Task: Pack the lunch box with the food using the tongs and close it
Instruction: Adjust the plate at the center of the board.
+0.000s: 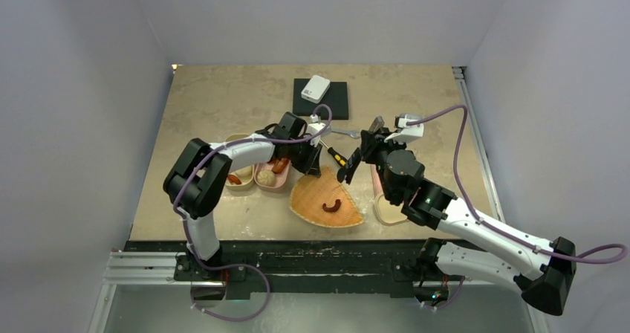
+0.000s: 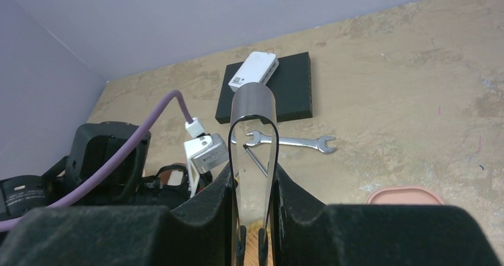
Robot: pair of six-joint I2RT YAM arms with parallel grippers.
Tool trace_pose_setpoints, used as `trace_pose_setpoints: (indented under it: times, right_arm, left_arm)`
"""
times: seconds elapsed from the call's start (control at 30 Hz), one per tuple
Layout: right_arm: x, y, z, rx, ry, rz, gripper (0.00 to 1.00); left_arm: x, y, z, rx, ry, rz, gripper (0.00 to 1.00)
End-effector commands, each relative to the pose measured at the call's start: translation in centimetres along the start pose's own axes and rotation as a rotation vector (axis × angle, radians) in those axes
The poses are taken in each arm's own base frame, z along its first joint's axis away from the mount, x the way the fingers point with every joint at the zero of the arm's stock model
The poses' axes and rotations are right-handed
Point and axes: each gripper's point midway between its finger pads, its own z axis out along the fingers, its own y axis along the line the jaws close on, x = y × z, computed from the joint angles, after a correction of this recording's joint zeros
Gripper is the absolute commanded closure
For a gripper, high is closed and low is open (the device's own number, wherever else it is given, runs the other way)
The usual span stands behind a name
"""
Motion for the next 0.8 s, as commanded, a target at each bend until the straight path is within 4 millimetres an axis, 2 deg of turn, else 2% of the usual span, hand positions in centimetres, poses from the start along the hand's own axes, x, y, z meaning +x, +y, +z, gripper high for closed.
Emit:
trace_pose_setpoints:
  times: [0.0, 0.07, 0.2, 0.27, 0.5, 0.77]
  right_arm:
    - [-1.1, 0.6, 0.3, -0.012, -0.033, 0.019, 0.93]
    - [-1.1, 0.7, 0.3, -0.015, -0.034, 0.021, 0.93]
    - [-0.9, 1.0, 0.5, -0.023, -0.032, 0.020, 0.93]
    - [-0.7, 1.1, 0.7, -0.021, -0.028, 0.012, 0.94]
    - [-0.3, 1.2, 1.5, -0.008, -0.043, -0.054, 0.95]
    - [0.1, 2.2, 2.4, -0.065, -0.098, -0.134, 0.89]
  left_arm:
    - [-1.1, 1.2, -1.8, -0.133, -0.092, 0.017, 1.00]
    - [-1.6, 1.9, -2.8, -0.206, -0.167, -0.020, 1.00]
    - [-4.3, 2.7, -5.7, -0.321, -0.385, -0.076, 1.00]
    - [-4.8, 3.0, -6.6, -0.358, -0.451, -0.112, 1.00]
    - [-4.5, 3.8, -7.9, -0.413, -0.595, -0.237, 1.00]
    - [-2.4, 4.4, -6.7, -0.466, -0.579, -0.326, 1.00]
